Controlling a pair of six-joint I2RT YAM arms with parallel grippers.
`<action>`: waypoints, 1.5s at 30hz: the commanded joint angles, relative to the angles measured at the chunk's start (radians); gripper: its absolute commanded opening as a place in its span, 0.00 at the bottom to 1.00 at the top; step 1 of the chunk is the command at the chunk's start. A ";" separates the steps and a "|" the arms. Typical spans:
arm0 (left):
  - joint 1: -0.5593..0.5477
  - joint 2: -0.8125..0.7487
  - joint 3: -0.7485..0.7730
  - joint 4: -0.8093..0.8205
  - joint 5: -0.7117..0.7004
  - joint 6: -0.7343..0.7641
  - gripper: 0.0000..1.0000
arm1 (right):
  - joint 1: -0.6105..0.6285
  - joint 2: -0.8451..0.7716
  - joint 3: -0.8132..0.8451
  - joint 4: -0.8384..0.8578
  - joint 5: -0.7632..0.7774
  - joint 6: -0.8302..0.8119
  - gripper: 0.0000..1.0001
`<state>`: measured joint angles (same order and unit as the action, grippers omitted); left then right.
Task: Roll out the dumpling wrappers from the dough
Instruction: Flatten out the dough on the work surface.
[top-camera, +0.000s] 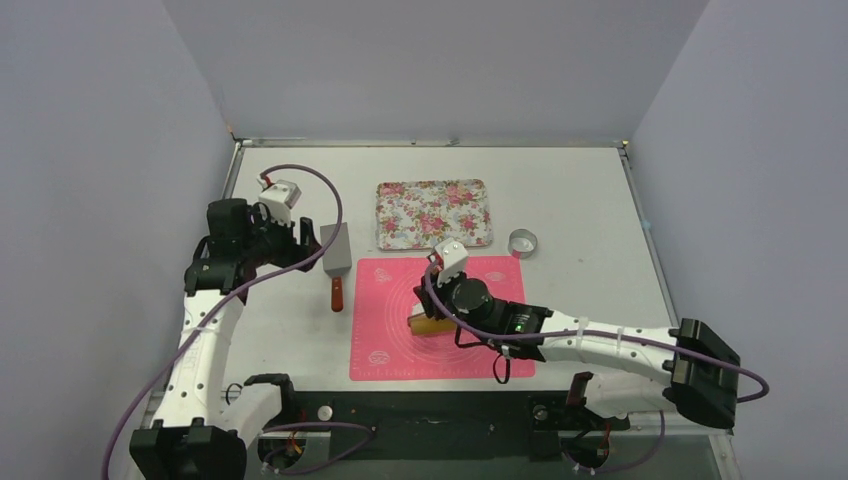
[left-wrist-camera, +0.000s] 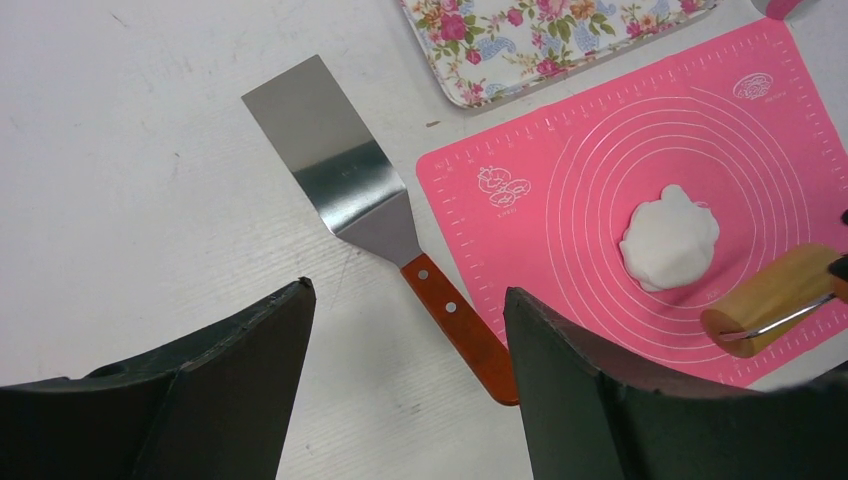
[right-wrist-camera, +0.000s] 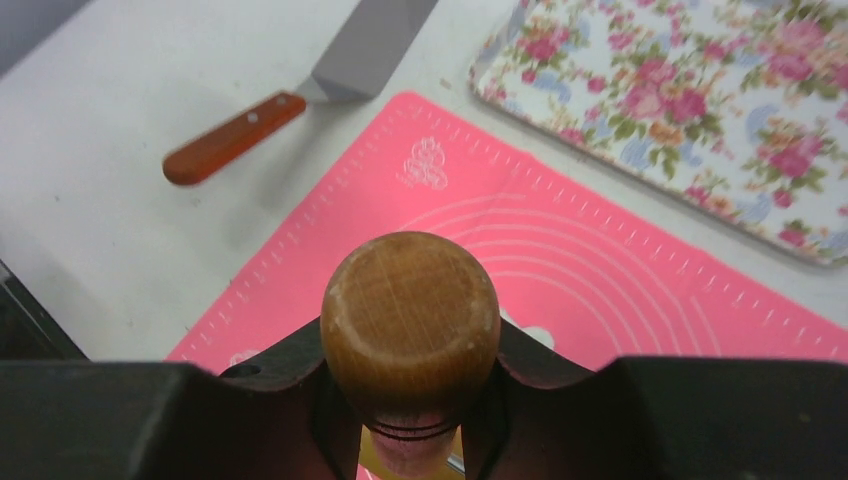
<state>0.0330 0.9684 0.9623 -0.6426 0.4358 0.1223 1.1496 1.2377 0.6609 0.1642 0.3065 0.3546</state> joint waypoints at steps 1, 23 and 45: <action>0.007 0.041 0.043 0.089 0.049 0.002 0.68 | -0.045 -0.070 0.123 0.016 0.025 -0.089 0.00; 0.011 0.048 -0.029 0.169 0.044 0.013 0.68 | -0.107 0.296 0.040 0.156 -0.076 -0.098 0.00; 0.013 0.049 -0.024 0.165 0.050 0.013 0.68 | -0.030 0.265 -0.181 0.256 -0.060 0.107 0.00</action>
<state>0.0402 1.0344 0.9283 -0.5243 0.4583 0.1268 1.0630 1.4677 0.5594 0.6201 0.3412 0.3542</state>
